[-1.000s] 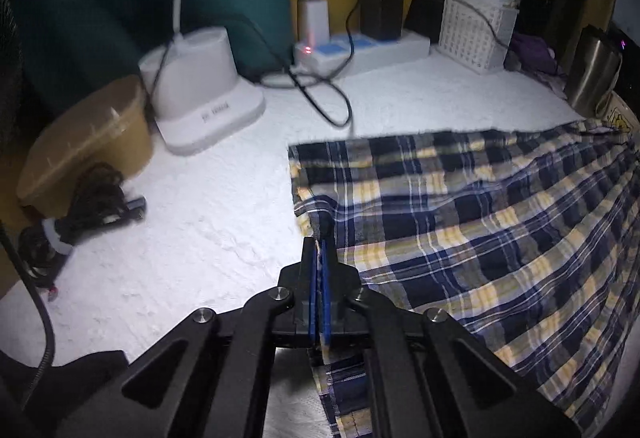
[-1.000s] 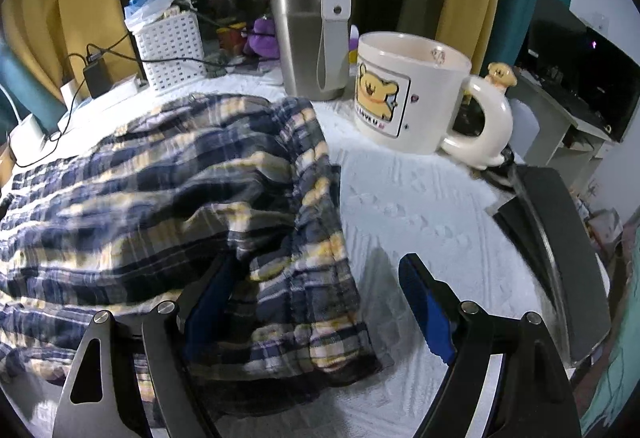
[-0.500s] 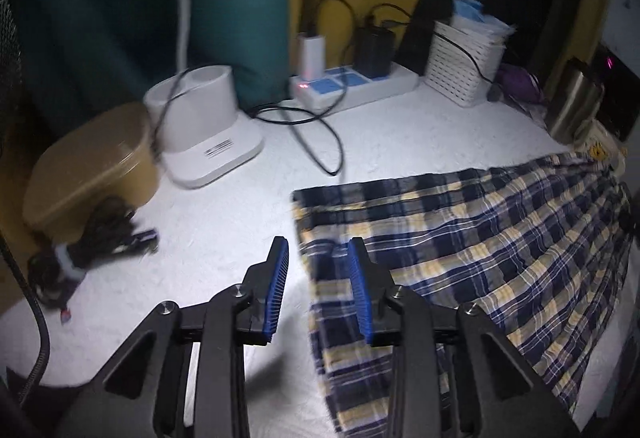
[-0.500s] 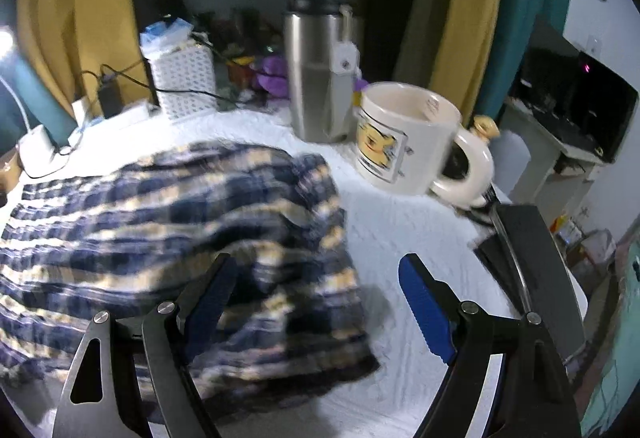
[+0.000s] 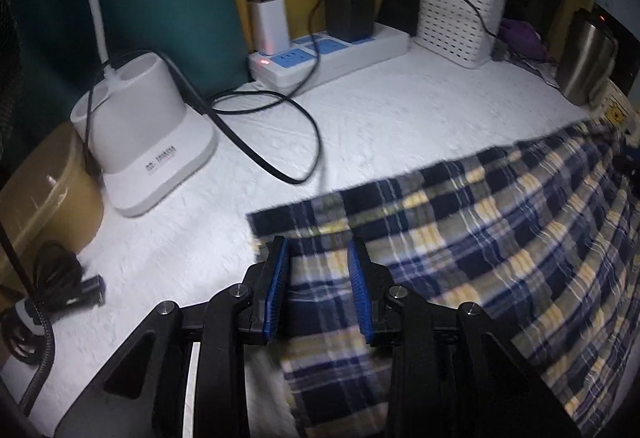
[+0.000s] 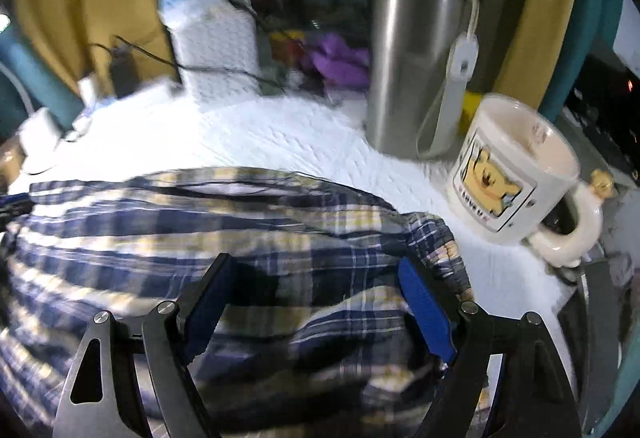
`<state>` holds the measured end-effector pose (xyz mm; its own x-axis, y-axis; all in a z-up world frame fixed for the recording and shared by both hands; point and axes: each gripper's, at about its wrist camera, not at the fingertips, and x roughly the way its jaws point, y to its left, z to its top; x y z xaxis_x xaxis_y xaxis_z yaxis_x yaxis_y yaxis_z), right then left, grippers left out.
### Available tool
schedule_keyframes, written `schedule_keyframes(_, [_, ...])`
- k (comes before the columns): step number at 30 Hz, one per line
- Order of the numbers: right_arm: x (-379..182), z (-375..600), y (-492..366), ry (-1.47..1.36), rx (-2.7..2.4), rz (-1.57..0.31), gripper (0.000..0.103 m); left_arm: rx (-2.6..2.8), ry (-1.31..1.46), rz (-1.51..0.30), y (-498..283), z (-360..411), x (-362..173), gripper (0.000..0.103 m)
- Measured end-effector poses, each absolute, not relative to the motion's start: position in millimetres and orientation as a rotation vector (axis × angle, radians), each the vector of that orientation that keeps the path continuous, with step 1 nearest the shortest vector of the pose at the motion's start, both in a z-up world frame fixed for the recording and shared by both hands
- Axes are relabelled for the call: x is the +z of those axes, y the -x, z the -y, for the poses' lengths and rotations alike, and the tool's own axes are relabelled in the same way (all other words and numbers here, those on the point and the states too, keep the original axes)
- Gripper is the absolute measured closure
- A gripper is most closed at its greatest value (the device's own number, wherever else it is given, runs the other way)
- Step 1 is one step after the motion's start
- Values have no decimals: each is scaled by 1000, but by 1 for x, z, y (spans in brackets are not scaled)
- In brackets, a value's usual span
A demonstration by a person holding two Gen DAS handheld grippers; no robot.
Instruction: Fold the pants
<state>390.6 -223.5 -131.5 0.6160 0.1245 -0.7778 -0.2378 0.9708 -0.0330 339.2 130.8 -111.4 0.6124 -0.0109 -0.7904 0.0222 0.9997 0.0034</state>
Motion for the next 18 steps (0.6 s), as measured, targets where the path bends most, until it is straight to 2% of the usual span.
schedule_keyframes(5, [-131, 222, -394, 124, 172, -868, 19, 35, -7, -913, -343, -135, -105, 73])
schedule_keyframes(10, [-116, 218, -369, 129, 172, -815, 19, -11, -9, -833, -314, -120, -77, 73])
schedule_keyframes(12, [-109, 212, -353, 136, 207, -797, 19, -49, -13, -814, -298, -106, -68, 70])
schedule_keyframes(14, [-105, 203, -338, 145, 246, -780, 19, -100, 3, -810, -282, -89, -63, 63])
schedule_keyframes(18, [-107, 177, -307, 152, 366, -781, 19, -219, 25, -833, -253, -51, -69, 63])
